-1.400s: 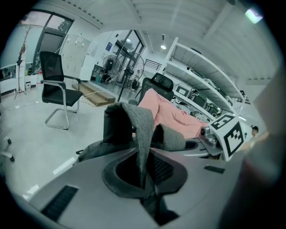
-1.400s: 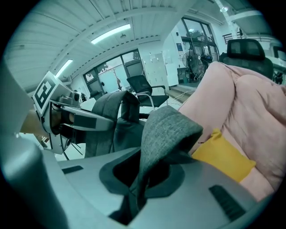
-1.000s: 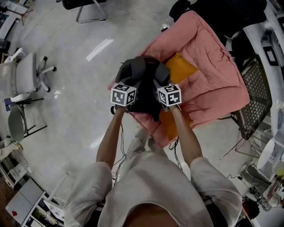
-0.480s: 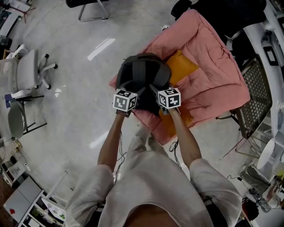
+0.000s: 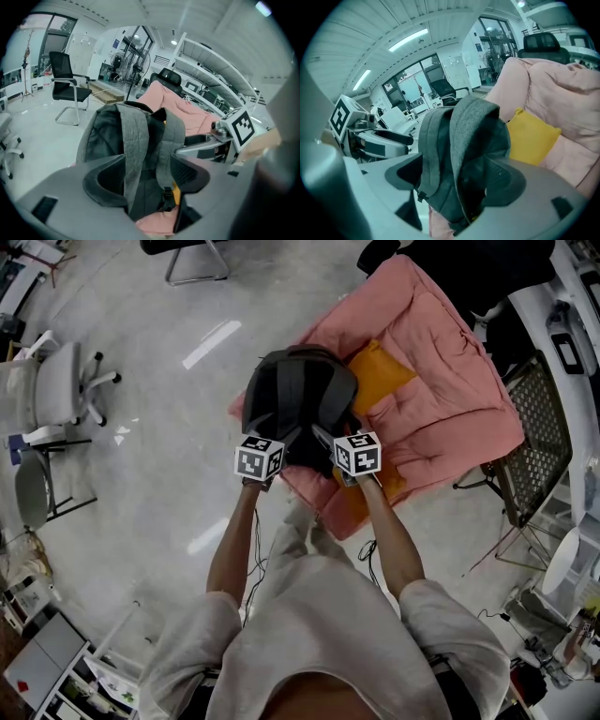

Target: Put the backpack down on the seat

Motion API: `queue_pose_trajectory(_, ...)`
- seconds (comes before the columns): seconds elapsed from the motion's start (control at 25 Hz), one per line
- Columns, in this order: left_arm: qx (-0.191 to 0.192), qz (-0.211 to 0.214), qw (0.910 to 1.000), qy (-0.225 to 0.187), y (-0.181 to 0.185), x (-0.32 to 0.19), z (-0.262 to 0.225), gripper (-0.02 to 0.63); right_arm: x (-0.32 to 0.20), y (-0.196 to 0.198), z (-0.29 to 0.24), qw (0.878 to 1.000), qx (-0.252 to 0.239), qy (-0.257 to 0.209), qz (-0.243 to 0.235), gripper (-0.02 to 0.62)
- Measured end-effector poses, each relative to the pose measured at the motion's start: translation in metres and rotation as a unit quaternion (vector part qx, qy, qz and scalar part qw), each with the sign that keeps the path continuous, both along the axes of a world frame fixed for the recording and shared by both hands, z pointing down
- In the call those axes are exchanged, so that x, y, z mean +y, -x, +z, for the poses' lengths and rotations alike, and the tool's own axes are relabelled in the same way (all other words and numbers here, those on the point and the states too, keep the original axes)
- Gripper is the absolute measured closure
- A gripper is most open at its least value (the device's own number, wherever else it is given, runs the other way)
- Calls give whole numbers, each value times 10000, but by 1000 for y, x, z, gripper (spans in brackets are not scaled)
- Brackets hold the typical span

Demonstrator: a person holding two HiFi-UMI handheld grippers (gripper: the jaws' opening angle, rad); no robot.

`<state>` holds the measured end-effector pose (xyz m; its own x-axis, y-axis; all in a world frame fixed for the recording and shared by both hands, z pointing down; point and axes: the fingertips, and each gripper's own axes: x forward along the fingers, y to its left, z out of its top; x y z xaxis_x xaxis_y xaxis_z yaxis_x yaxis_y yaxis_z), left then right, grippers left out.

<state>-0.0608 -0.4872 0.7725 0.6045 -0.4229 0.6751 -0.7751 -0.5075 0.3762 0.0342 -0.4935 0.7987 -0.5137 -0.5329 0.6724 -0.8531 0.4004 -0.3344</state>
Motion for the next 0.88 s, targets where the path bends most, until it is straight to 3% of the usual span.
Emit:
queue_pose_trajectory(0.48, 61, -207, 9983, -537, 5, 38, -49, 330, 28, -9, -67, 9966, 289, -760, -152, 269)
queue_pose_trajectory(0.72, 228, -267, 9960, -824, -2, 51, -86, 333, 48, -17, -99, 9941, 364, -1004, -161, 393)
queue_pose_trajectory(0.88, 361, -336, 9943, -942, -3, 64, -110, 446, 62, -21, -121, 9932, 316, -1121, -87, 488)
